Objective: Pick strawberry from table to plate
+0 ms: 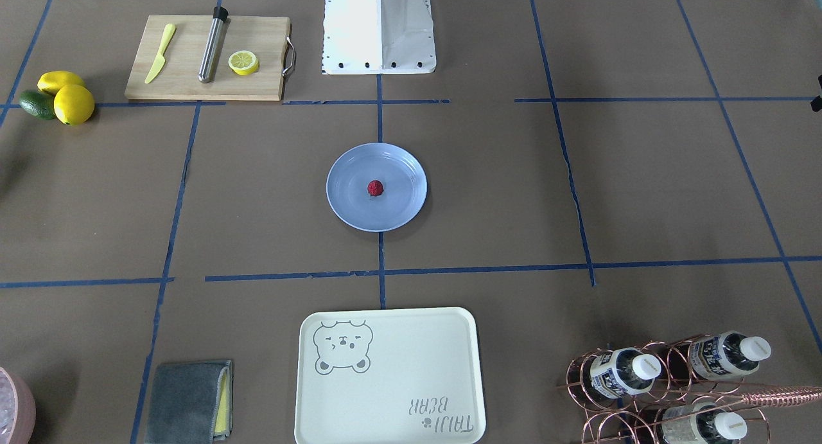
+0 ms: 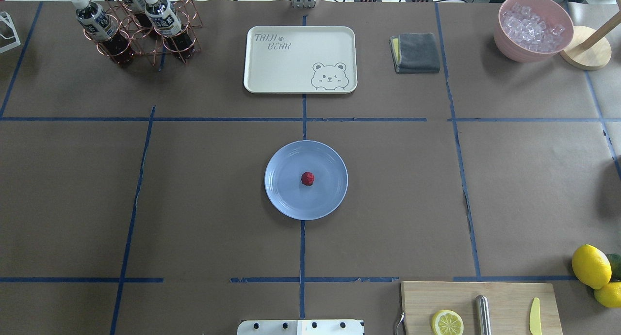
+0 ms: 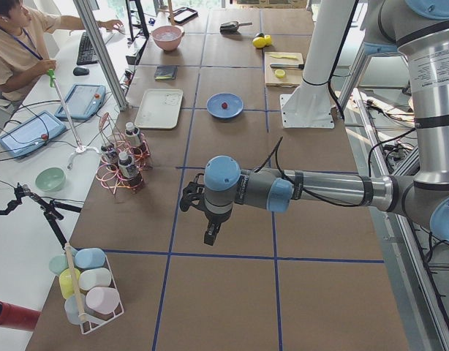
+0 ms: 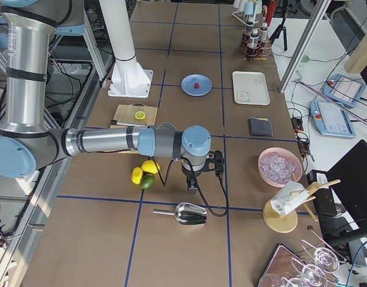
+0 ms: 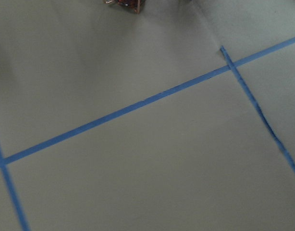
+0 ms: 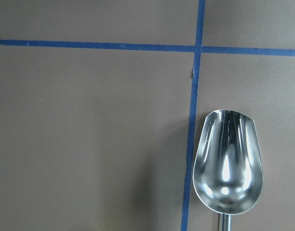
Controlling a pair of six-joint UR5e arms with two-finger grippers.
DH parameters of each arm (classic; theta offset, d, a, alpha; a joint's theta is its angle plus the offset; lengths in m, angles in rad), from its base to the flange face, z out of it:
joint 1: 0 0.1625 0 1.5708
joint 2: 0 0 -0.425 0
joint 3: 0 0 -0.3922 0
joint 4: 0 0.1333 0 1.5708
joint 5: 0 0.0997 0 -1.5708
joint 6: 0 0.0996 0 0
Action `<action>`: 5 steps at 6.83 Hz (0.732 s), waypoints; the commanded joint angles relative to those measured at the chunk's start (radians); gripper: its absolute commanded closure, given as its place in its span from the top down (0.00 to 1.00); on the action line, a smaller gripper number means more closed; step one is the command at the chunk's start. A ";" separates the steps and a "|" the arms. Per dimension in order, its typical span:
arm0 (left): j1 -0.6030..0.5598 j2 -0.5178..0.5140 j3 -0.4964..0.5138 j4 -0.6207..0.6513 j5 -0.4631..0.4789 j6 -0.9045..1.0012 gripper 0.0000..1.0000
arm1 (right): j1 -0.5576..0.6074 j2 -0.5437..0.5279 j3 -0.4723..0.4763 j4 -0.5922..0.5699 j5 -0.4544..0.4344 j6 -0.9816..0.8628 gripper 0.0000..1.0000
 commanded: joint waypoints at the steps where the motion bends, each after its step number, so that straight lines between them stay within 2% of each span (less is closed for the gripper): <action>1: -0.014 0.048 -0.015 0.034 -0.002 0.003 1.00 | 0.001 -0.001 0.003 0.001 0.002 0.017 1.00; 5: -0.014 0.033 0.032 -0.071 -0.001 0.006 1.00 | -0.001 -0.001 -0.003 0.007 -0.002 0.007 1.00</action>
